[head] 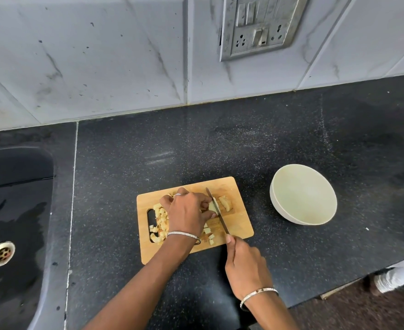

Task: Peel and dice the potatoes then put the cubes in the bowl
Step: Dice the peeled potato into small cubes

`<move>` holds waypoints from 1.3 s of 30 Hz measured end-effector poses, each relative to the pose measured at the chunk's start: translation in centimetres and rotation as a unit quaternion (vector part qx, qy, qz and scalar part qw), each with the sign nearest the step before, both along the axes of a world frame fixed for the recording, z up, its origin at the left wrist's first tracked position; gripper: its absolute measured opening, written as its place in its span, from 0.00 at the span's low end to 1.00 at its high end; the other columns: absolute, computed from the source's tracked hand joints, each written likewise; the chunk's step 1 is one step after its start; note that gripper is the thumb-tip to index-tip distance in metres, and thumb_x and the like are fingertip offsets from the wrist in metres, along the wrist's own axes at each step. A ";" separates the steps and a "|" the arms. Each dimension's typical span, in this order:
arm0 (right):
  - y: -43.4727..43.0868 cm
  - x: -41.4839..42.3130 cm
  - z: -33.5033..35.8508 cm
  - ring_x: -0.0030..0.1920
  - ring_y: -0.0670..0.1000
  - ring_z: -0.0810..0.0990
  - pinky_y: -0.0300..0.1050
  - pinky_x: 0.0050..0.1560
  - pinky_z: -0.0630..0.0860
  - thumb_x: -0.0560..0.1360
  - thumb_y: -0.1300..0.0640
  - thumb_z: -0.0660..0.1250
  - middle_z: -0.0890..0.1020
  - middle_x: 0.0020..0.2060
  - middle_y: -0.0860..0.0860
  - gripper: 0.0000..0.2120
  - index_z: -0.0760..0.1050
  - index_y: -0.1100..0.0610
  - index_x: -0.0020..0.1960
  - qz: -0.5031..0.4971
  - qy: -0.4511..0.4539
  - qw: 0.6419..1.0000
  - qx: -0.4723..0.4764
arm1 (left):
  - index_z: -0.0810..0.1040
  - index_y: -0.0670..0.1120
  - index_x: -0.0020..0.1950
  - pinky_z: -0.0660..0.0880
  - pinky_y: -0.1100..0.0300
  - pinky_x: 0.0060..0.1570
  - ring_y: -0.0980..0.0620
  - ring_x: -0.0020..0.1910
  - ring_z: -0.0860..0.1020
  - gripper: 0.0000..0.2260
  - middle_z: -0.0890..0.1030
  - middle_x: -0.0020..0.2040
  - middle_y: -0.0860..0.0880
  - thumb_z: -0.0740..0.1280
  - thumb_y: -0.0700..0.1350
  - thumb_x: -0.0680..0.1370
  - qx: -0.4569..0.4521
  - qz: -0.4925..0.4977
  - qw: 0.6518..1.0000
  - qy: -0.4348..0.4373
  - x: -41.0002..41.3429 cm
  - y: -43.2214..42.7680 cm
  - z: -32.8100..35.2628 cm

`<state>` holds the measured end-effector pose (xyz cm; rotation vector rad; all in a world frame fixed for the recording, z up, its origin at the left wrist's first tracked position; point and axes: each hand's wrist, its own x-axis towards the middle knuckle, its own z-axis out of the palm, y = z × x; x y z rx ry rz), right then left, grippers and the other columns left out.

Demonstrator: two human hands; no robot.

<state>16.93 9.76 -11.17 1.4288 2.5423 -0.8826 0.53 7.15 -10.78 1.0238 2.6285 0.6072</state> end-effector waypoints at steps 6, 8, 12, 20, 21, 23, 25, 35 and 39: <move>-1.4 1.9 0.4 0.47 0.59 0.81 0.52 0.40 0.72 0.77 0.38 0.36 0.82 0.43 0.52 0.26 0.68 0.49 0.48 -0.002 -0.029 0.999 0.017 | 0.82 0.58 0.54 0.53 0.51 0.50 0.55 0.57 0.69 0.15 0.83 0.43 0.59 0.75 0.57 0.69 0.003 0.000 1.000 0.005 0.0 -0.3 -0.1; -1.4 2.6 0.8 0.49 0.59 0.81 0.51 0.41 0.69 0.79 0.38 0.38 0.82 0.45 0.52 0.23 0.68 0.48 0.49 -0.011 -0.041 0.999 0.004 | 0.82 0.57 0.53 0.53 0.52 0.50 0.55 0.57 0.69 0.15 0.83 0.43 0.59 0.75 0.57 0.69 0.010 0.000 1.000 -0.003 -0.1 -0.3 -0.1; -0.6 3.4 1.7 0.50 0.56 0.79 0.52 0.44 0.69 0.81 0.40 0.40 0.81 0.44 0.50 0.20 0.66 0.47 0.45 -0.004 -0.012 1.000 -0.010 | 0.82 0.57 0.52 0.55 0.50 0.54 0.54 0.56 0.70 0.15 0.82 0.43 0.60 0.75 0.58 0.68 0.015 -0.004 1.000 -0.014 -0.4 -0.3 0.0; 0.0 1.2 1.6 0.41 0.56 0.79 0.53 0.41 0.72 0.82 0.41 0.43 0.76 0.33 0.47 0.19 0.64 0.46 0.38 0.017 0.050 0.999 0.006 | 0.82 0.57 0.53 0.55 0.51 0.53 0.53 0.57 0.70 0.14 0.83 0.44 0.58 0.75 0.57 0.69 0.013 -0.005 1.000 0.019 -0.2 -0.7 -0.3; -0.1 1.1 1.4 0.40 0.56 0.79 0.53 0.41 0.72 0.82 0.41 0.44 0.75 0.32 0.47 0.19 0.63 0.46 0.38 0.017 0.053 0.998 0.005 | 0.82 0.56 0.52 0.54 0.51 0.53 0.53 0.57 0.70 0.13 0.83 0.45 0.58 0.74 0.57 0.69 0.007 -0.003 1.000 0.022 -0.2 -0.7 -0.2; -0.2 1.0 1.0 0.40 0.56 0.79 0.53 0.40 0.71 0.82 0.41 0.44 0.74 0.31 0.46 0.18 0.63 0.45 0.38 0.020 0.055 0.998 0.006 | 0.82 0.57 0.52 0.54 0.51 0.53 0.52 0.57 0.69 0.13 0.83 0.45 0.57 0.74 0.57 0.70 -0.005 -0.003 1.000 0.028 -0.3 -0.7 -0.2; -0.2 0.9 0.6 0.41 0.56 0.79 0.53 0.41 0.71 0.82 0.41 0.43 0.74 0.32 0.45 0.18 0.64 0.45 0.40 0.021 0.053 0.998 0.004 | 0.82 0.57 0.52 0.54 0.51 0.52 0.52 0.57 0.69 0.12 0.83 0.45 0.57 0.74 0.57 0.70 -0.010 -0.005 1.000 0.030 -0.3 -0.7 -0.2; -0.8 0.5 -0.1 0.48 0.58 0.80 0.54 0.42 0.72 0.81 0.40 0.41 0.82 0.43 0.49 0.22 0.72 0.47 0.54 0.006 0.022 1.000 -0.007 | 0.84 0.58 0.49 0.53 0.53 0.48 0.53 0.56 0.69 0.08 0.83 0.48 0.60 0.74 0.54 0.71 0.006 0.005 1.000 0.004 -0.4 -0.5 -0.1; -0.7 -0.2 -0.3 0.48 0.58 0.81 0.54 0.43 0.74 0.80 0.39 0.39 0.81 0.42 0.50 0.25 0.73 0.46 0.52 -0.002 0.012 1.000 -0.020 | 0.84 0.57 0.46 0.54 0.52 0.52 0.54 0.56 0.69 0.06 0.83 0.46 0.59 0.74 0.54 0.70 0.012 0.007 1.000 -0.010 -0.5 -0.4 -0.1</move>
